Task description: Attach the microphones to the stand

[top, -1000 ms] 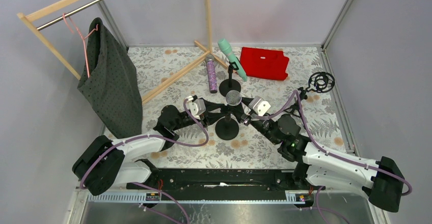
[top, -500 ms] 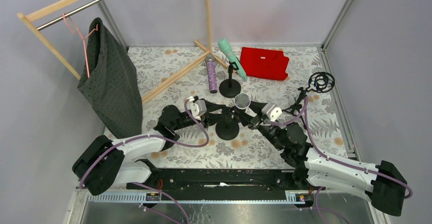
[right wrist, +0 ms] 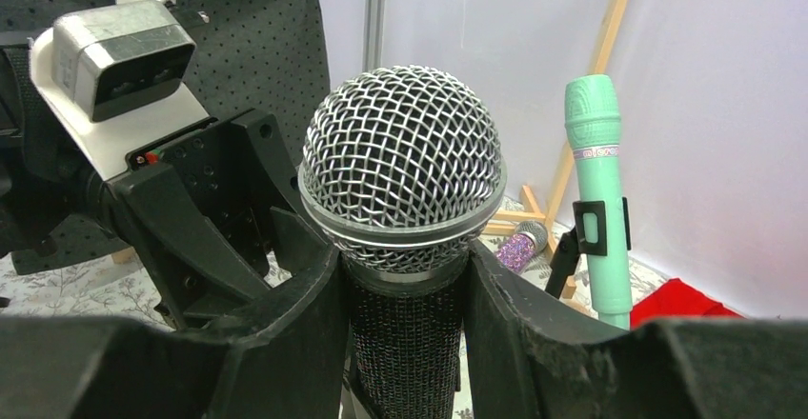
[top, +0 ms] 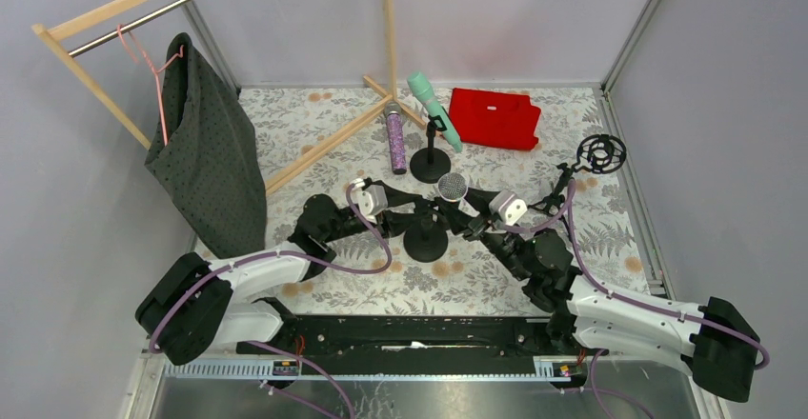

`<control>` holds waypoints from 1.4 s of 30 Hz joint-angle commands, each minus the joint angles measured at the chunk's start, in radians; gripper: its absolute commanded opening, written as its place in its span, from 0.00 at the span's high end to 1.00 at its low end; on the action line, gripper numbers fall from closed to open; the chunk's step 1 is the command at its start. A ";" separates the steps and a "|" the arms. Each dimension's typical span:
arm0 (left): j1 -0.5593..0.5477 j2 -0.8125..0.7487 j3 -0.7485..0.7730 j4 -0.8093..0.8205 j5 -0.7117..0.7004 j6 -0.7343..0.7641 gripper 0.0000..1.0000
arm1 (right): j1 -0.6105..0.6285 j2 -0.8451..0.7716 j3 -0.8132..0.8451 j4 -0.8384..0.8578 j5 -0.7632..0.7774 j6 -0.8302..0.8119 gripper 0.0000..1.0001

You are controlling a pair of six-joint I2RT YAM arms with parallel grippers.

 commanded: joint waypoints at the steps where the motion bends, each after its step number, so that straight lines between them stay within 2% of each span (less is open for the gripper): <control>1: 0.004 0.026 0.031 -0.059 -0.033 0.013 0.53 | 0.026 0.016 0.031 -0.039 -0.121 0.068 1.00; 8: 0.004 0.032 0.032 -0.063 -0.010 0.010 0.44 | 0.026 -0.002 0.044 -0.084 -0.122 0.047 1.00; 12: 0.004 0.031 0.032 -0.048 -0.003 0.001 0.43 | 0.026 -0.001 0.059 -0.110 -0.127 0.033 1.00; 16: 0.004 0.021 0.015 0.011 0.012 -0.013 0.42 | 0.026 0.006 0.069 -0.126 -0.125 0.014 1.00; 21: 0.004 -0.015 -0.040 0.138 0.046 -0.039 0.38 | 0.026 0.011 0.082 -0.146 -0.122 0.001 1.00; 24: 0.004 -0.029 -0.049 0.143 0.034 -0.036 0.38 | 0.026 0.010 0.084 -0.151 -0.123 0.001 1.00; 30: 0.005 -0.003 -0.042 0.127 0.060 -0.030 0.55 | 0.026 0.012 0.087 -0.151 -0.123 0.001 1.00; 35: 0.004 0.033 -0.025 0.147 0.099 -0.041 0.95 | 0.026 0.046 0.107 -0.140 -0.133 -0.008 1.00; 36: 0.005 0.037 -0.020 0.143 0.106 -0.040 1.00 | 0.026 0.056 0.114 -0.139 -0.141 -0.012 1.00; 42: 0.005 0.043 -0.012 0.139 0.145 -0.032 1.00 | 0.026 0.116 0.152 -0.123 -0.184 -0.017 1.00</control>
